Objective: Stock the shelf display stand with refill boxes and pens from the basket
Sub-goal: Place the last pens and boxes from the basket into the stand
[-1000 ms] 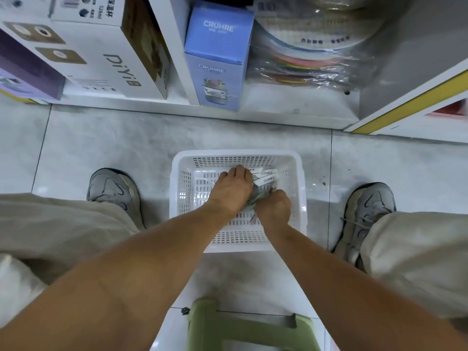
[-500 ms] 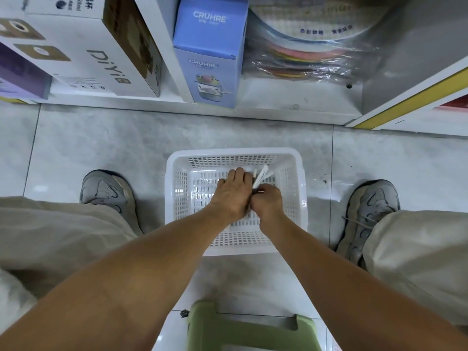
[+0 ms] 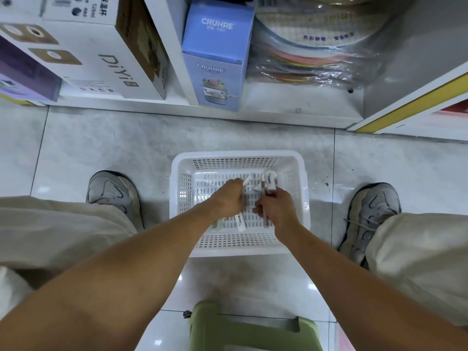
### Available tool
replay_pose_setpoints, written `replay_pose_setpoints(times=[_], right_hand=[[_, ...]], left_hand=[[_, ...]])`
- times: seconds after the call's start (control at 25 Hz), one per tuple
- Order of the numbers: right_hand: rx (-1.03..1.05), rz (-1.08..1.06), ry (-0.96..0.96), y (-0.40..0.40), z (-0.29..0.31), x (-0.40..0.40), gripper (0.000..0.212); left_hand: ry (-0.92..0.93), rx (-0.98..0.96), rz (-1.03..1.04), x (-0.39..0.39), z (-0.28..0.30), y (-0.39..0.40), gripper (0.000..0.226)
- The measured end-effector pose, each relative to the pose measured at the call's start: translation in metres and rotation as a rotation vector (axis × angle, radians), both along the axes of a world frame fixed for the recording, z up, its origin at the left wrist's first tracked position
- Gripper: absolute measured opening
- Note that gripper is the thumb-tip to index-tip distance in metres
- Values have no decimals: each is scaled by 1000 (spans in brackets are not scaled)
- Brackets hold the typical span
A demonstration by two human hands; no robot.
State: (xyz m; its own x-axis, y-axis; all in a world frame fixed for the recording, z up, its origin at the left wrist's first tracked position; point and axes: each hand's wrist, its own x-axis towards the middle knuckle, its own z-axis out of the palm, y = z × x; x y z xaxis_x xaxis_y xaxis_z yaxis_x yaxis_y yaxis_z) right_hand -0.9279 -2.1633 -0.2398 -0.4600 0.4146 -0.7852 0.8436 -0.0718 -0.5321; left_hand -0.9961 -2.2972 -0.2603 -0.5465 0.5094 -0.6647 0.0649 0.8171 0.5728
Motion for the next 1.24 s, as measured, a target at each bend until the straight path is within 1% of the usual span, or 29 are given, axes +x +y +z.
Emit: replay_pose_setpoints(times=[0.04,0.08,0.16,0.2,0.28,0.32,0.4,0.48,0.52,0.6,0.64,0.72,0.8,0.84,0.88,0.92,1.0,1.04,1.12,1.2,1.24], right_hand=[[21,30,-8,-2,-1,2,15],[75,72,-30,-5,-3,3,13],[185,134,-114,-9,-5,7,9],[188,153,-159,-11,-5,9,7],[160,227,-231,-17,-5,13,16],[204,297,-250,-20,-4,14,23],[423,439,-218,-23,-1,16,37],[593,528,-102,-23,3,14,37],[644,552,-33,-22,4,12,36],[700,612,52,-19,1,4,44],[715,663,51,-17,0,0,47],[734,801,12,-18,-1,-6,48],[809,970,43,-21,-5,0,45],[850,1044,76,-23,-7,5,39],[869,1097,100,-24,-8,8,34],[861,1124,117,-24,-9,10,30],[850,1142,156,-23,-5,7,29],[883,1140,178,-22,-2,2,28],[980,1166,178,-16,3,-11,25],[1020,1318,79,-9,4,-21,37],[1019,1407,31,-6,3,-24,46]], left_hand=[[-25,41,55,-2,2,-4,12],[-38,84,118,-3,5,-8,8],[-44,122,234,-4,10,-16,11],[-25,106,259,-3,10,-20,12],[19,59,279,-2,11,-27,16],[20,53,298,-2,11,-28,20],[40,20,320,-2,14,-30,32],[41,-16,358,-2,17,-31,45],[-18,-3,409,-2,17,-32,47],[-184,55,526,-1,19,-33,40],[-237,71,562,-1,19,-35,35],[-264,87,601,-2,20,-37,26],[-271,97,621,-4,20,-40,19],[-257,86,609,-7,18,-41,15],[-212,51,554,-9,15,-43,13],[-135,-11,442,-11,14,-46,16],[15,-165,137,-11,15,-51,29],[52,-229,6,-7,16,-53,35],[80,-318,-153,3,19,-52,44],[148,-368,-255,14,22,-48,42],[197,-371,-287,18,22,-45,36]])
